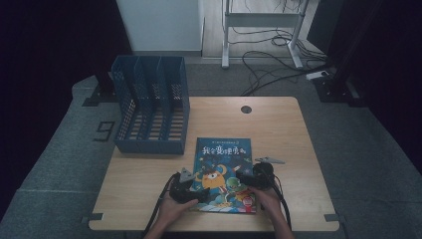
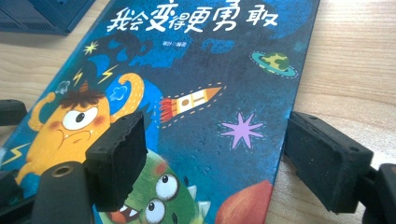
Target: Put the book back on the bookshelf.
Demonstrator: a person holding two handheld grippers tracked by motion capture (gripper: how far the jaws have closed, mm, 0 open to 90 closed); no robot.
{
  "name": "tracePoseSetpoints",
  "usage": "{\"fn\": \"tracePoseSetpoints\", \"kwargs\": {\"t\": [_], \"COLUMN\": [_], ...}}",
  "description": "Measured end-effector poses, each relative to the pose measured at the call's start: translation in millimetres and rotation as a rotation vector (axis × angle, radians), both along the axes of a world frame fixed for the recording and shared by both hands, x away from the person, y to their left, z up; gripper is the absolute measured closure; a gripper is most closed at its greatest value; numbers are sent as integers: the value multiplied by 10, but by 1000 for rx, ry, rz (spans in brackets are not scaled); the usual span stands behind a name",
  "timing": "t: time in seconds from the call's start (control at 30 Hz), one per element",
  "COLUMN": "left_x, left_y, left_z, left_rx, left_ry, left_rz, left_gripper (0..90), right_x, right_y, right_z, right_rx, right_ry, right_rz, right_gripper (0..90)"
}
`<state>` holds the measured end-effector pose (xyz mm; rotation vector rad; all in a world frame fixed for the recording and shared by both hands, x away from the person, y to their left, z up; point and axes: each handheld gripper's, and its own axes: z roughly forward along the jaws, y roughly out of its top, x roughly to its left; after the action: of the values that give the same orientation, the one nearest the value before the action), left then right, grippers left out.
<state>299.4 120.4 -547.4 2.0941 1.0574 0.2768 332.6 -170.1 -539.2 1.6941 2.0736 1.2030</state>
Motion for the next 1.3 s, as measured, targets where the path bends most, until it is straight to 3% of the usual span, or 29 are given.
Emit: {"fn": "tracePoseSetpoints", "kwargs": {"t": [0.47,0.63,0.73,1.0,1.1,1.3], "left_x": [27,39,42,43,40,34], "left_y": [58,82,91,99,97,89], "left_z": [-3,-3,-3,-4,-4,-4], "left_rx": [-58,-77,-83,-79,-72,-55], "left_ry": [27,39,41,38,34,26], "left_rz": [-1,-4,-4,-5,-5,-12], "left_gripper": [144,140,140,139,140,140], "right_x": [-47,-54,-60,-57,-53,-10], "right_y": [-77,-136,-152,-147,-139,-90], "right_z": [171,210,233,231,220,100], "right_rx": [74,145,158,153,133,48], "right_ry": [-33,-32,-36,-15,-7,36], "right_rz": [22,29,36,44,50,61], "right_gripper": [240,254,260,260,260,261]}}
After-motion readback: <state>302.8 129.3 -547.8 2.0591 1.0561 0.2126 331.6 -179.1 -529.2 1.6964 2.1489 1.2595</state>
